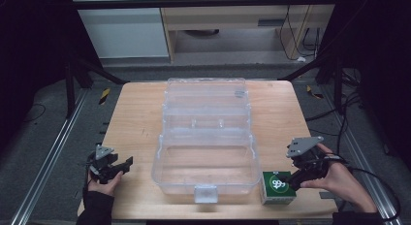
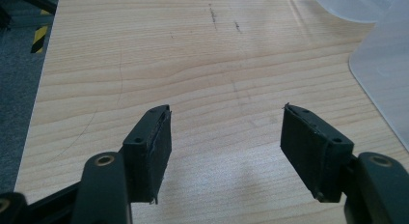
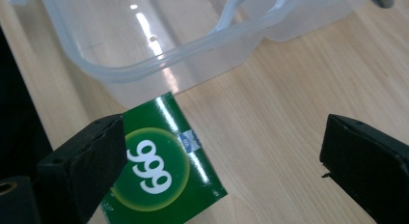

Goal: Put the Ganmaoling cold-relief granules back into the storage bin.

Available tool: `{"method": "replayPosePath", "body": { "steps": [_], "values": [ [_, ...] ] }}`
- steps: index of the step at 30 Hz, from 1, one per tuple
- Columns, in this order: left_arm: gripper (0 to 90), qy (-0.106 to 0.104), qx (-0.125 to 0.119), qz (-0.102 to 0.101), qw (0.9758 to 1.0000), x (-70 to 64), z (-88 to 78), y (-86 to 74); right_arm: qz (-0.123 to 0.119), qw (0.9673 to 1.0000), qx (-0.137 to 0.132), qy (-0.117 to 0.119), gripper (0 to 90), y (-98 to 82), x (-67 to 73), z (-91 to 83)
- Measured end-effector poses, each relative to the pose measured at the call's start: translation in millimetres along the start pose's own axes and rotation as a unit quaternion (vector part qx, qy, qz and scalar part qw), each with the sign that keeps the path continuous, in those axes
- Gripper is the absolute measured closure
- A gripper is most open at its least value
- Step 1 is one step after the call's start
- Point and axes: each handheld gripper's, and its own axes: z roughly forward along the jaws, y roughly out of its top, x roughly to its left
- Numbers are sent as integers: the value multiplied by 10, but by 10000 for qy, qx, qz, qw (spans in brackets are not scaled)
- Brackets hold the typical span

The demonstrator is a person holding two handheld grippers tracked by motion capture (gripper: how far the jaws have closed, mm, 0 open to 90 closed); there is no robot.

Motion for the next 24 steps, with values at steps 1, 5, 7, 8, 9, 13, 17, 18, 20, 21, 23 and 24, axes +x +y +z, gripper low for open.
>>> {"method": "replayPosePath", "body": {
  "steps": [1,5,7,8,9,13,17,18,20,21,23,24],
  "values": [
    [347,1,0,2,10000,0,0,0,-50,10000,54,20,31,1,12,7],
    [347,4,0,5,10000,1,0,-1,-219,9995,157,164,30,-4,58,52],
    [347,3,-1,7,10000,1,0,0,-313,9990,221,216,30,-6,76,67],
    [347,2,1,7,10000,1,0,0,-343,9988,258,221,30,-8,88,76],
    [347,3,1,9,10000,1,0,-1,-386,9985,290,247,30,-10,97,84],
    [347,1,0,11,10000,1,1,0,-464,9975,400,344,29,-22,125,119],
    [346,4,2,18,10000,1,1,0,-591,9958,550,421,25,-36,162,158],
    [346,5,1,20,10000,1,1,-1,-627,9954,574,452,25,-39,174,170],
    [346,6,1,21,10000,0,1,0,-708,9943,638,488,25,-46,188,191],
    [346,6,1,21,10000,0,1,0,-708,9943,638,488,25,-46,188,191],
    [346,12,3,25,10000,2,2,-1,-719,9935,706,530,24,-59,204,223],
    [346,12,3,25,10000,2,2,-1,-720,9933,723,539,23,-63,208,235]
  ]
}}
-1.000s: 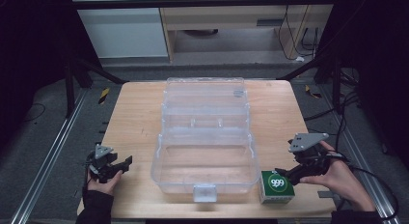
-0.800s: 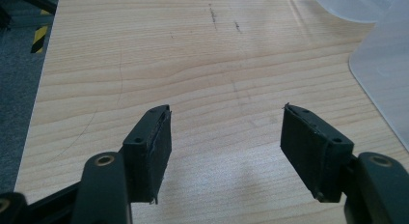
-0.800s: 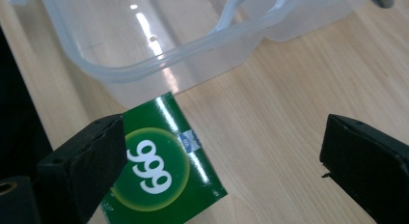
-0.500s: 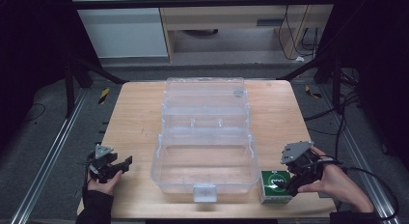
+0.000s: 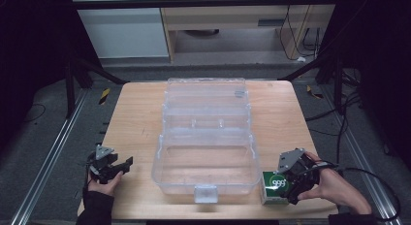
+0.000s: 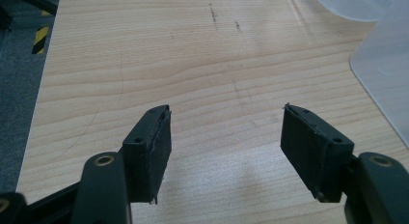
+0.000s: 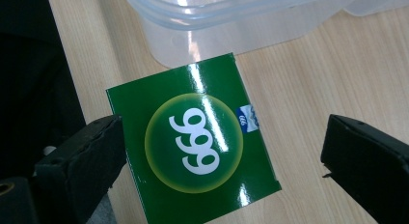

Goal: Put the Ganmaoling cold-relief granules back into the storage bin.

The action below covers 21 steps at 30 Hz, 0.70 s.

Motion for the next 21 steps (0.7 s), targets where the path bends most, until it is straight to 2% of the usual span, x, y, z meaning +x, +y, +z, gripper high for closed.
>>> {"method": "replayPosePath", "body": {
  "steps": [9,21],
  "values": [
    [346,16,-6,11,10000,1,-1,1,-266,9991,253,193,20,5,54,122],
    [346,24,-4,13,10000,3,-1,0,-438,9972,516,303,21,19,62,258]
  ]
}}
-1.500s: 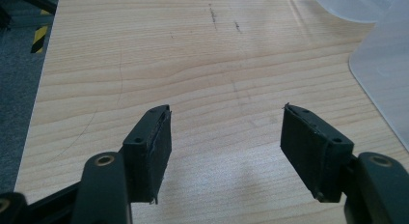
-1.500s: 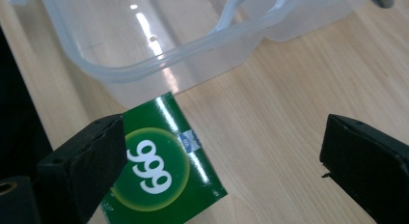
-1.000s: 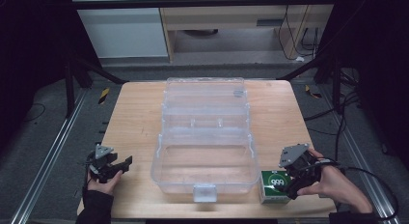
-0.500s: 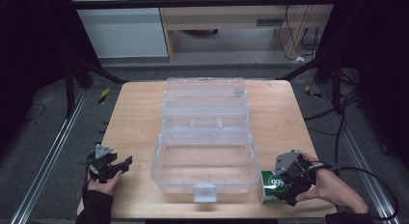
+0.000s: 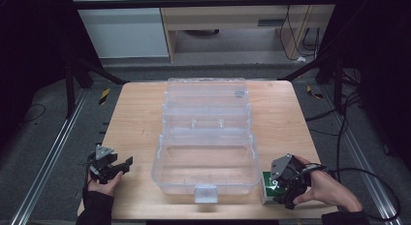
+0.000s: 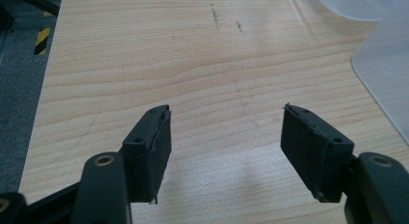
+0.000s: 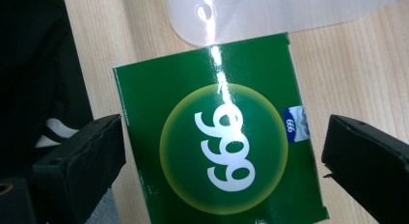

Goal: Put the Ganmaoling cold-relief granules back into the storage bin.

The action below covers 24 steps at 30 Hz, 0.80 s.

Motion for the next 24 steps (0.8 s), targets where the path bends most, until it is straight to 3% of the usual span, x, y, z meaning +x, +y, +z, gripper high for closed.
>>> {"method": "replayPosePath", "body": {
  "steps": [17,24],
  "values": [
    [346,8,8,12,10000,3,5,-1,-299,9985,417,207,44,71,-32,205],
    [346,8,12,14,10000,3,7,-2,-310,9977,523,308,65,48,-44,275]
  ]
}}
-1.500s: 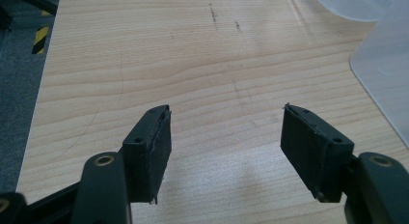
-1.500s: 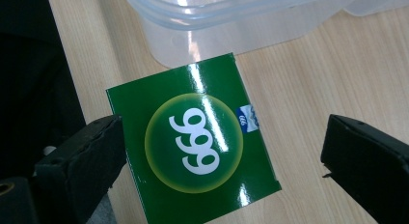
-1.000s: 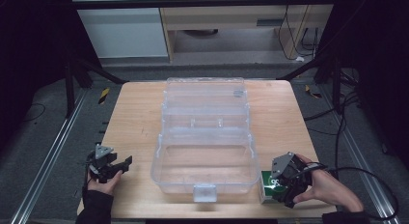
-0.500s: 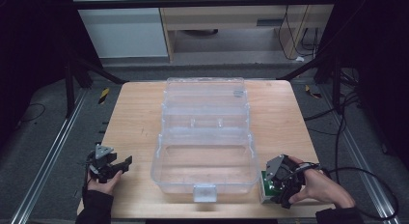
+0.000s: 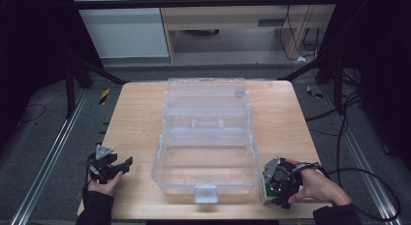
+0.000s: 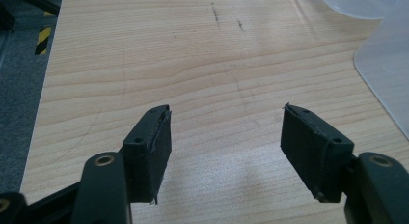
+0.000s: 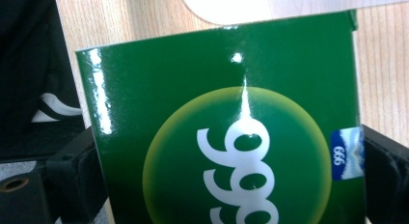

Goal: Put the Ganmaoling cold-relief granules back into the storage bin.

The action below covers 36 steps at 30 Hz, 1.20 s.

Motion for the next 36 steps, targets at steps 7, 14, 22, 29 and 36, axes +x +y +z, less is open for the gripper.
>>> {"method": "replayPosePath", "body": {
  "steps": [7,14,22,29,36],
  "values": [
    [346,1,-1,-3,10000,0,1,0,4,10000,-30,27,91,-14,-8,-4],
    [347,-2,13,2,10000,1,5,0,401,9991,32,111,149,-42,-24,-62],
    [347,1,19,2,10000,-1,6,0,511,9987,-11,63,158,-65,-26,-97],
    [347,2,23,5,10000,-1,5,0,666,9977,-148,-32,159,-95,-18,-236],
    [348,2,21,4,10000,-1,3,1,753,9966,-311,-125,158,-116,-17,-410]
  ]
}}
